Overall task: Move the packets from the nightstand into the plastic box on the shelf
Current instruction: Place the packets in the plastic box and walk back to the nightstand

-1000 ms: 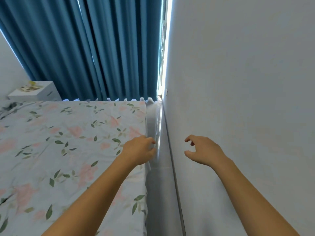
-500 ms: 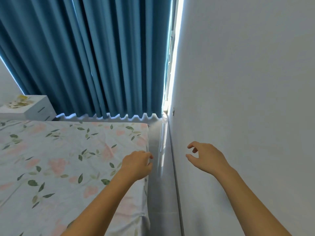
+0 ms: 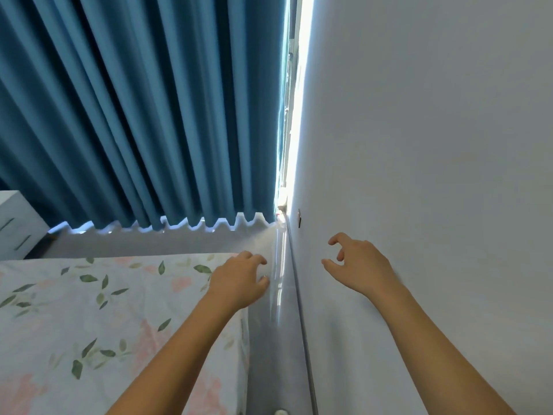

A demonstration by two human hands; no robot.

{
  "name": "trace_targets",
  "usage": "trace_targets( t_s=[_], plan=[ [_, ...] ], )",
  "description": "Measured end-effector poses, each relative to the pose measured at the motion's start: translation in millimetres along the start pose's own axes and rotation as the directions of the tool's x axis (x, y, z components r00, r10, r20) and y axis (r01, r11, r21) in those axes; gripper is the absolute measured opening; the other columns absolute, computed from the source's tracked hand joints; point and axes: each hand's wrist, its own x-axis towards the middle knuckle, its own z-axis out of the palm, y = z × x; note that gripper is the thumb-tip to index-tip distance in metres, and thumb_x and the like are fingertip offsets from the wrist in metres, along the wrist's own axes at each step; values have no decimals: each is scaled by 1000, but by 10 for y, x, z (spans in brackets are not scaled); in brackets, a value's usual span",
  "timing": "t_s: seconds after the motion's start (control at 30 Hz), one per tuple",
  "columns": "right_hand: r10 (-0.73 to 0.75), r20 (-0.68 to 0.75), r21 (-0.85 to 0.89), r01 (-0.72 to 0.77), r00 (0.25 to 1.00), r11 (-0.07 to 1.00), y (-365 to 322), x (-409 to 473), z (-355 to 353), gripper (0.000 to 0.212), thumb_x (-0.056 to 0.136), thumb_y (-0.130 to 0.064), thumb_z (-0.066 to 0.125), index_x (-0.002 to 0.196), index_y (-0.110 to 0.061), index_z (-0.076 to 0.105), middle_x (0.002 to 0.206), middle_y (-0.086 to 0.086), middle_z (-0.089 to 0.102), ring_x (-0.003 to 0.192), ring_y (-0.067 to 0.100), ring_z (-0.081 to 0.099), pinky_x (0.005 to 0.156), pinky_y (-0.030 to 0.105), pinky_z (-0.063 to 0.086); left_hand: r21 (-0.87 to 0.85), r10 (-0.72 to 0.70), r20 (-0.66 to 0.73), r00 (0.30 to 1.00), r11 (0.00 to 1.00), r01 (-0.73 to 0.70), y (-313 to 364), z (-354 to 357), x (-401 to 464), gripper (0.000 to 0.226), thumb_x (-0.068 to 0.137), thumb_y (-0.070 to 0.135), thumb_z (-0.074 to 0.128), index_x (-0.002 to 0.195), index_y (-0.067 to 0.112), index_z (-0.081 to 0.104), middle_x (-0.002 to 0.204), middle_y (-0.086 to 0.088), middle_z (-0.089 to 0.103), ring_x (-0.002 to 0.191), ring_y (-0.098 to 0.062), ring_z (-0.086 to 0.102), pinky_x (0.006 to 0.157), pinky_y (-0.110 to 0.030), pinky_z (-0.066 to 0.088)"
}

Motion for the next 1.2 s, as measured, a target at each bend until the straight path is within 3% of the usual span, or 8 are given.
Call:
trace_targets(
  t_s=[0.2,0.37,0.53,0.7,0.87,1.1,1.2],
  plan=[
    [16,64,25,-17,998,1000,9,1529,-65,45,89,-47,56,131,-30,49,113,-2,64,111,20,56,90,38,51,110,-26,15,1000,994,25,-173,-286,1629,45,93,45,46,137,34,48,142,8,50,123,-18,53,88,-34,46],
    [-12,67,18,11,998,1000,-124,2794,-85,42,89,-46,56,127,-29,53,117,-3,64,114,20,56,90,38,51,50,-95,-15,995,994,96,-549,-522,2618,44,92,44,49,135,33,49,134,6,57,119,-19,54,84,-34,48],
    [-77,128,-14,80,989,997,-334,4098,159,40,88,-46,56,125,-31,53,117,-5,64,113,20,56,90,35,51,39,-189,33,982,982,187,-1156,-576,3643,44,94,43,48,136,32,48,136,5,53,122,-19,52,90,-34,46],
    [-132,157,-72,145,979,987,-659,5606,394,39,89,-43,54,127,-32,51,119,-4,62,114,21,54,88,33,49,-16,-279,10,960,960,279,-1901,-678,4810,41,93,44,45,132,34,50,124,10,57,117,-17,52,88,-34,46],
    [-194,167,-95,211,967,973,-1079,6976,460,44,90,-43,54,131,-31,47,119,-4,62,117,21,53,86,32,44,6,-373,26,927,928,373,-2622,-923,5812,41,94,44,45,134,34,49,130,9,54,117,-17,52,88,-32,45],
    [-291,225,-103,320,930,942,-1617,8532,623,44,88,-43,56,128,-27,48,116,-4,62,115,22,53,84,33,48,-14,-476,31,879,879,477,-3393,-1157,6964,41,93,43,46,133,35,49,127,10,54,114,-16,52,77,-31,43],
    [-359,249,-129,399,899,908,-1908,9210,710,46,87,-45,56,128,-27,48,108,-5,64,114,22,53,76,31,44,-39,-520,16,854,853,520,-3776,-1221,7406,42,93,44,47,134,34,49,133,10,50,119,-17,48,84,-34,46]
  ],
)
